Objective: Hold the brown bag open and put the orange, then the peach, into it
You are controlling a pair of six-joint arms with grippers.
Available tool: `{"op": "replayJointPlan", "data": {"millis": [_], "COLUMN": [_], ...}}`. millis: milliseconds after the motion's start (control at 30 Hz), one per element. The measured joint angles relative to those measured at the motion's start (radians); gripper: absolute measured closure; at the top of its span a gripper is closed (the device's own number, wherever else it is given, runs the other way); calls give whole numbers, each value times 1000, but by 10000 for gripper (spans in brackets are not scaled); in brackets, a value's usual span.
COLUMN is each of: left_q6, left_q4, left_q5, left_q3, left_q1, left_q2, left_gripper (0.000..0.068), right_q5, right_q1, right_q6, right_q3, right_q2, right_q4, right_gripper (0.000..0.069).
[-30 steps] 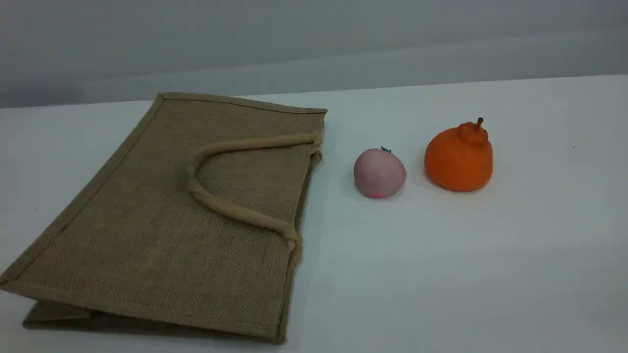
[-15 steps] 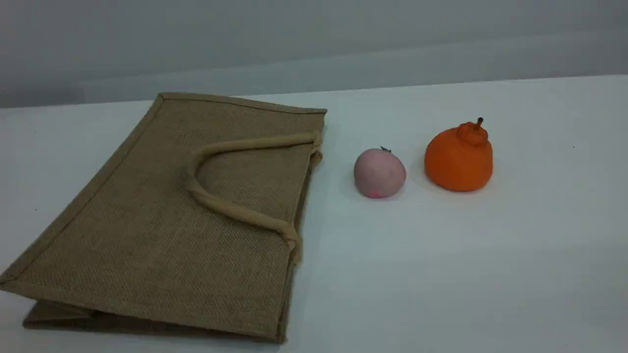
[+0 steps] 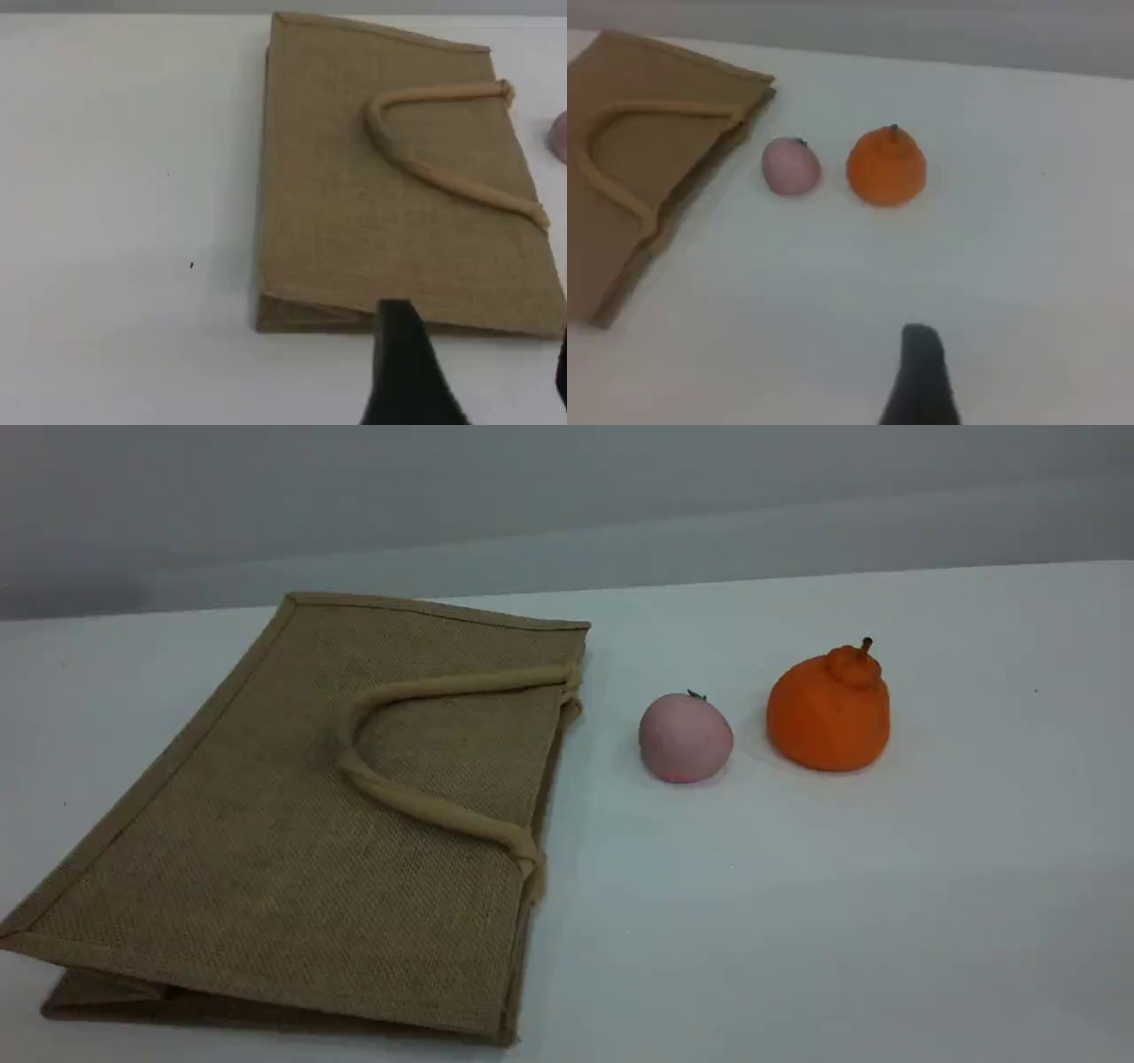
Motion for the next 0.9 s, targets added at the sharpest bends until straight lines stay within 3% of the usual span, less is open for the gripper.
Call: {"op": "replayJointPlan", "data": {"millis": [433,567,667,900], "left_q6": [-21,-41,-32,-30], "left_q4": [6,64,77,11], "left_q5": [-14,-87,-145,-302], "left_q3": [-12,-63,-119,-223], "left_q1": [0,0,0,0], "left_q2": [41,148,263,588], "left_gripper": [314,314,314,314], "right_q5": [-19,-36,-99,-371], "right_q1": [0,0,0,0], "right_q6": [-1,-3,-12,-138], "right_q3": [0,-7,-23,-40], "right_q2": [0,34,115,391], "right_q4": [59,80,119,237], "right_gripper": [215,220,240,274]}}
